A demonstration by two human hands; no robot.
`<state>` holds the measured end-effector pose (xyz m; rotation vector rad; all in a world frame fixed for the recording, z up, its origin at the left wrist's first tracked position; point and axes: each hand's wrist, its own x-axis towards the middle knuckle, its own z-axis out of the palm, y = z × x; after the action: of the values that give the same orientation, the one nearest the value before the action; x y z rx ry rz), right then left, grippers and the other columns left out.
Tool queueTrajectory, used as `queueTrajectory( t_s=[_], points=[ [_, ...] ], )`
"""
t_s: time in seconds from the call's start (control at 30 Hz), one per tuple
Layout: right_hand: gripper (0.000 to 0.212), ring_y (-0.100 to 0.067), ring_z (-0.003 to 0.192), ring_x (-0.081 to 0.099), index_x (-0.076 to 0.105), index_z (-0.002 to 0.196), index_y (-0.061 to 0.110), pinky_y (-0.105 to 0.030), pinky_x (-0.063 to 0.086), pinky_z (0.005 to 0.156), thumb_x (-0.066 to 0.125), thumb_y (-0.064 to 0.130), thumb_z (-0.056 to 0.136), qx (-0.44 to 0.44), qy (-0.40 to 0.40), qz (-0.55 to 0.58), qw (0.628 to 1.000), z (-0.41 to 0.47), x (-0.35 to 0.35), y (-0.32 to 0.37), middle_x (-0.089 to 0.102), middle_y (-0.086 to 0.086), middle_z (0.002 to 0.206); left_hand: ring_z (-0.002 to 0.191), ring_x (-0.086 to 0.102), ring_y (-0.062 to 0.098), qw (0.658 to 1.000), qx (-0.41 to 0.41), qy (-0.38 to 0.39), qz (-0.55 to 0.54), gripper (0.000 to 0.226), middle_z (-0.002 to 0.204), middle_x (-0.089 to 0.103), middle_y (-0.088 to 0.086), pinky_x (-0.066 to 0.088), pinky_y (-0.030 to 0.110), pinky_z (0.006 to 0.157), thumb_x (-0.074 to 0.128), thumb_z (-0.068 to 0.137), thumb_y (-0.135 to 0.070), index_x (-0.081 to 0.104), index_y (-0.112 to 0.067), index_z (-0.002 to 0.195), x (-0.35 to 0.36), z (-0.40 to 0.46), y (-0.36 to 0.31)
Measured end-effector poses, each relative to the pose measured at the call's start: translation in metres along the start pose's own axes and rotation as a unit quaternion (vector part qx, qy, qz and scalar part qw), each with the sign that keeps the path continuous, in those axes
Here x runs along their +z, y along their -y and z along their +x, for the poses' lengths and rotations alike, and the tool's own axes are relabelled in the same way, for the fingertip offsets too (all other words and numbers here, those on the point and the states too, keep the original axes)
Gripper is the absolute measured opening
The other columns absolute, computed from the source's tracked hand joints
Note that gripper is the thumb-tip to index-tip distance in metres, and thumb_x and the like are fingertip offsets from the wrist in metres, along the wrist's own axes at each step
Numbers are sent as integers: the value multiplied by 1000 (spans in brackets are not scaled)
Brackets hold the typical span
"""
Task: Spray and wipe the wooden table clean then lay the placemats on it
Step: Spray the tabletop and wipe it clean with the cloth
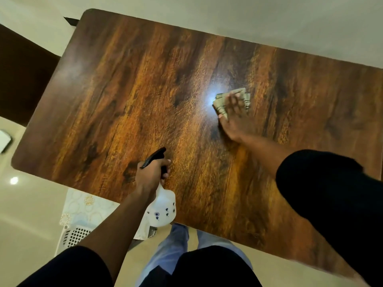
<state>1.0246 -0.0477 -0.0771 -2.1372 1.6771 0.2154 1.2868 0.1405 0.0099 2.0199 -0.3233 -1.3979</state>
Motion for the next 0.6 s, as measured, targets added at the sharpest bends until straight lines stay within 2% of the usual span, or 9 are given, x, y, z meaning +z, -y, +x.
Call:
queueTrajectory(
  t_s=[0.1,0.27,0.33,0.43,0.5,0.6],
  points=[
    [75,-23,159,-22,-18,165,20,-56,-10,127,17,57,109,93,-3,29,995,8,-7,-17,-22,-4,173,50,54,11,1000,5,1,-10,10,68,66,9,38,22,43,73,89,-12,74,-4,83,1,0,5],
    [76,-24,158,-23,-17,164,17,-59,-1,128,19,55,109,123,-16,73,990,5,0,13,-24,-5,172,48,53,12,1000,-2,-7,-28,12,67,64,11,36,22,43,72,89,-10,72,-3,79,-10,0,14],
    [77,-25,158,-24,-19,163,18,-61,-2,128,17,57,108,84,-11,57,995,-5,9,34,-26,-5,171,50,54,13,999,-9,-7,-31,11,69,65,11,38,24,46,73,89,-12,73,-3,82,-20,1,17],
    [78,-27,156,-25,-21,163,19,-58,-13,124,15,61,108,8,13,34,999,-28,28,85,-29,-5,169,51,57,13,999,-14,-17,-39,11,70,67,10,39,24,48,74,88,-14,76,-3,88,-34,4,20],
    [78,-27,156,-26,-20,163,19,-61,-12,125,11,62,106,-47,25,15,998,-47,45,132,-27,-7,170,52,59,13,999,-13,-22,-47,13,72,68,10,40,23,47,74,89,-15,77,-3,91,-47,5,21],
    [76,-24,157,-25,-16,165,18,-62,-5,126,11,59,106,-148,51,-4,988,-77,76,203,-23,-6,172,53,60,15,998,-12,-40,-54,11,71,69,9,40,25,47,75,87,-17,76,-6,85,-71,6,25]
  ],
)
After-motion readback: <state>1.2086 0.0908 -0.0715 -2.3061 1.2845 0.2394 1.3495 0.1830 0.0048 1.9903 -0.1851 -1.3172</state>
